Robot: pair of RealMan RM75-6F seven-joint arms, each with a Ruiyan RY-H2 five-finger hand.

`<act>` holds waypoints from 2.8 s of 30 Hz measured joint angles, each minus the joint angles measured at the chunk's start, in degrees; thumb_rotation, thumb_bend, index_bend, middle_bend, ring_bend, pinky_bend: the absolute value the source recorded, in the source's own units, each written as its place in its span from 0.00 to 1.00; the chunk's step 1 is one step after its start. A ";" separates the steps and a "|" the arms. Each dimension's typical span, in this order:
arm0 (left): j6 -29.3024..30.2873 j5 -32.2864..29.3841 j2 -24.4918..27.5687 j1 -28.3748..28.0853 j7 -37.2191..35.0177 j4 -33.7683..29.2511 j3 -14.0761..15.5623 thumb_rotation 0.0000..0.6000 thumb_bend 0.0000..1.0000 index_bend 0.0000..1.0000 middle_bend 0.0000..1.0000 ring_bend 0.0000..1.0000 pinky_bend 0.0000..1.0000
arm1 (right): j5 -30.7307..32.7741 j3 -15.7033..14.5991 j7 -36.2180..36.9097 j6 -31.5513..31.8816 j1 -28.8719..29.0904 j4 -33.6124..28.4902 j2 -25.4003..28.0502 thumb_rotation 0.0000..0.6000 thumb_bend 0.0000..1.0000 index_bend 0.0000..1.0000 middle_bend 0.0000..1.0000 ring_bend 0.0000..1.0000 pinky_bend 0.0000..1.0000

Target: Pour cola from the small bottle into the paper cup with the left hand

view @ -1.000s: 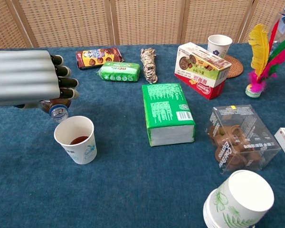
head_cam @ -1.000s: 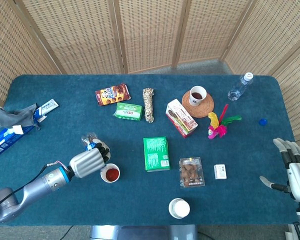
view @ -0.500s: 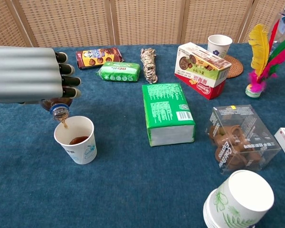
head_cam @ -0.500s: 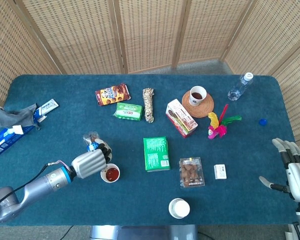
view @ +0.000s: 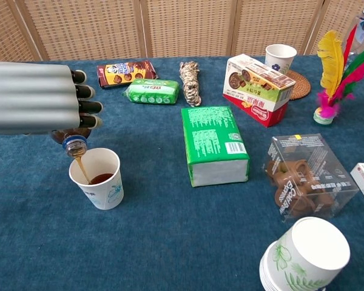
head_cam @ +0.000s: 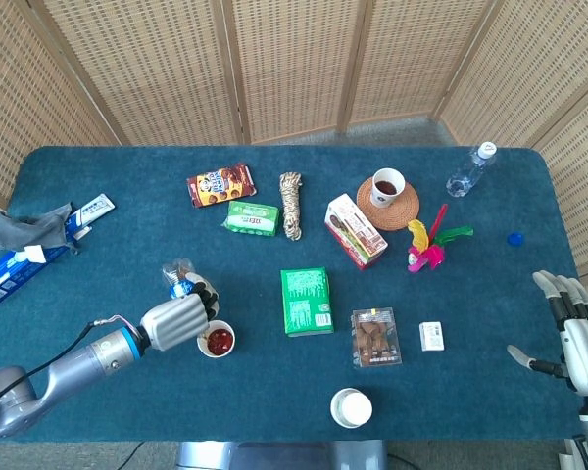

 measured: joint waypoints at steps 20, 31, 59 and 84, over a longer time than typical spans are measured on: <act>4.70 -3.66 -1.94 3.11 -8.73 0.79 -0.09 1.00 0.45 0.47 0.36 0.37 0.47 | -0.19 -0.17 -0.61 -0.09 0.06 -0.09 -0.15 1.00 0.00 0.00 0.00 0.00 0.06; 12.21 -8.56 -4.37 7.70 -25.41 2.66 -0.63 1.00 0.45 0.48 0.37 0.37 0.47 | -0.22 -0.39 -1.66 -0.60 0.28 -0.15 -0.54 1.00 0.00 0.00 0.00 0.00 0.06; 26.29 -26.57 -21.90 19.77 -82.65 18.79 -10.63 1.00 0.42 0.41 0.36 0.35 0.53 | 0.06 -1.39 -6.53 -3.19 1.33 -0.27 -2.53 1.00 0.00 0.00 0.00 0.00 0.06; 18.90 -32.38 -32.93 17.82 -98.45 34.42 -17.26 1.00 0.42 0.41 0.35 0.33 0.52 | 0.64 -1.73 -7.70 -3.74 1.46 -0.48 -2.94 1.00 0.00 0.00 0.00 0.00 0.06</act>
